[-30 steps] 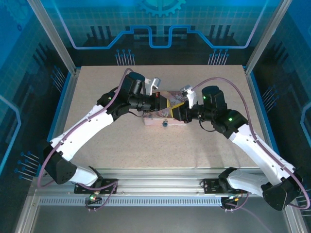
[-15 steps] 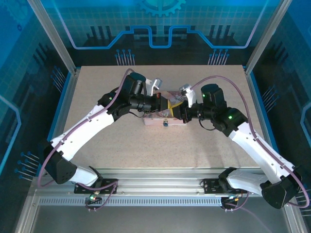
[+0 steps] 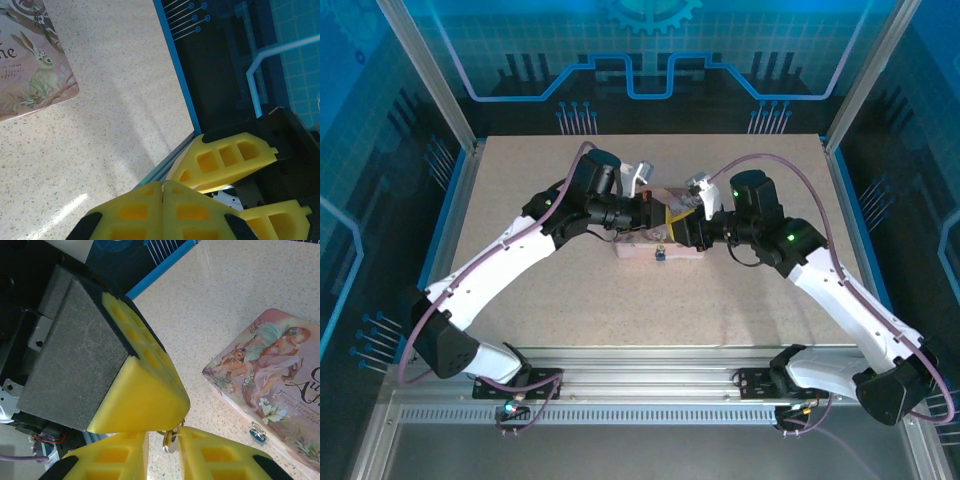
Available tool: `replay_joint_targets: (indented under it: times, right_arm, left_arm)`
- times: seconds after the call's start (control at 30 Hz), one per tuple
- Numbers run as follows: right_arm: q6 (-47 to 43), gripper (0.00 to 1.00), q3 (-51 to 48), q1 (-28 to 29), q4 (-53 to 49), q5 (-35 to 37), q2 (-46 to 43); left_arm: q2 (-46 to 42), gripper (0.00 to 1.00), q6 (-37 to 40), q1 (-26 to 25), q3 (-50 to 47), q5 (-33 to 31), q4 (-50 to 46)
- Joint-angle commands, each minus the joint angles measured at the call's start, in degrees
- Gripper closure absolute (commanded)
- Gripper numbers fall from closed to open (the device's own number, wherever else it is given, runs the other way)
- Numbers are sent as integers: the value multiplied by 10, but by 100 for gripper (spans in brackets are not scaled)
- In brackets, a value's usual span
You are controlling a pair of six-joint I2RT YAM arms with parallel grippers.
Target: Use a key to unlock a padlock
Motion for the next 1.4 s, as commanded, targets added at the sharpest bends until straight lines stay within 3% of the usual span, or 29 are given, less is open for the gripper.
replay_joint_targets:
  times: [0.0, 0.17, 0.27, 0.53, 0.63, 0.73, 0.87, 1.1, 1.37]
  right_arm:
    - [-6, 82, 11, 6, -3, 5, 7]
    - [-12, 96, 13, 6, -4, 3, 6]
    - [-19, 93, 16, 6, -15, 11, 11]
    - [-23, 100, 3, 5, -9, 22, 7]
    - [-21, 100, -6, 5, -3, 24, 2]
    - [-16, 100, -19, -1, 8, 19, -11]
    - [-10, 100, -35, -11, 18, 10, -27]
    - [29, 100, -56, -57, 51, -37, -57]
    - [147, 100, -76, -122, 150, -117, -103]
  left_arm:
    - [-3, 100, -14, -11, 4, 45, 30]
    - [-5, 100, -14, -12, 2, 53, 32]
    - [-6, 100, -13, -12, 2, 59, 34]
    - [-11, 100, -13, -13, 2, 70, 38]
    - [-16, 88, -10, -12, 0, 68, 40]
    - [-24, 65, -6, -10, -2, 55, 43]
    - [-35, 53, -7, -3, -9, 45, 58]
    - [-78, 47, -18, 19, -57, 34, 120]
    - [-130, 41, -62, 31, -201, 51, 303]
